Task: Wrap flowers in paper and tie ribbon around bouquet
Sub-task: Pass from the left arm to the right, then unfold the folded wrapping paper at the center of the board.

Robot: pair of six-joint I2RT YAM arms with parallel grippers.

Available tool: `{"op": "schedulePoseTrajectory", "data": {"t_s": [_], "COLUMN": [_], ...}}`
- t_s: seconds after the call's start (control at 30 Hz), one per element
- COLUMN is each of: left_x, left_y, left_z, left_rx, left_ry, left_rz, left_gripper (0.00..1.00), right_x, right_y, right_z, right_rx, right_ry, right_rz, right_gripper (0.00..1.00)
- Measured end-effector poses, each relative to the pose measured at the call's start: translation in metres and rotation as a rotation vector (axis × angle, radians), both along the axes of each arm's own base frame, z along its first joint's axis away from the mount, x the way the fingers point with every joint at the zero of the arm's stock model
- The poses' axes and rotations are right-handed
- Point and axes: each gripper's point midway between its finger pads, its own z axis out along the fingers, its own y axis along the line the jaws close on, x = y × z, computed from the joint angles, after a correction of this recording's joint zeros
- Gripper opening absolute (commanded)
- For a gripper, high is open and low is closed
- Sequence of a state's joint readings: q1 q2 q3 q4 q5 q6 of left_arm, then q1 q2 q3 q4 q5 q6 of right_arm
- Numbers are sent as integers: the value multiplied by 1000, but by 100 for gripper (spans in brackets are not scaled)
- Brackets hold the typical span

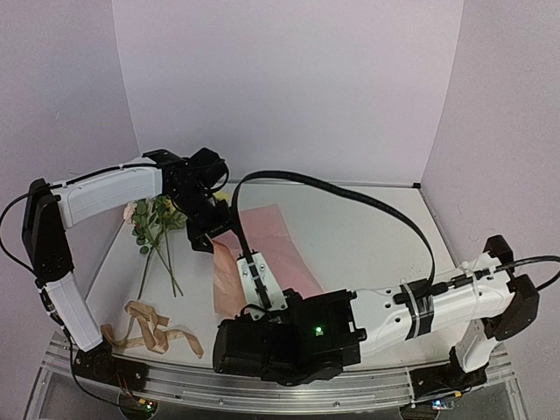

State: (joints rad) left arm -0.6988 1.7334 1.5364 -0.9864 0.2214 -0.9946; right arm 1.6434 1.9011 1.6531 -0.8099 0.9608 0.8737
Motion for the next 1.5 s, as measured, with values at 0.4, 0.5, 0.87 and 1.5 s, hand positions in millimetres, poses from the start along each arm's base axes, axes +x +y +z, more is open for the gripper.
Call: {"op": "schedulePoseTrajectory", "data": {"t_s": [0.4,0.5,0.87,1.5], "left_x": [21,11,-61,2], "left_y": [46,66,107,21], "left_z": [46,47,-21,-89], "left_rx": [-96,-124,-298,-593], "left_ry": [-164,-192,-118,-4], "left_rz": [66,103,265,261], "left_gripper": [100,100,95,58], "right_x": [39,49,66,84], "right_y": [-21,-23,-11,-92], "right_z": [-34,-40,-40,9], "right_rx": [174,256,489,948], "right_ry": [251,328,482,398], "right_rz": [-112,-133,-165,-360], "right_gripper": [0,0,0,0]}}
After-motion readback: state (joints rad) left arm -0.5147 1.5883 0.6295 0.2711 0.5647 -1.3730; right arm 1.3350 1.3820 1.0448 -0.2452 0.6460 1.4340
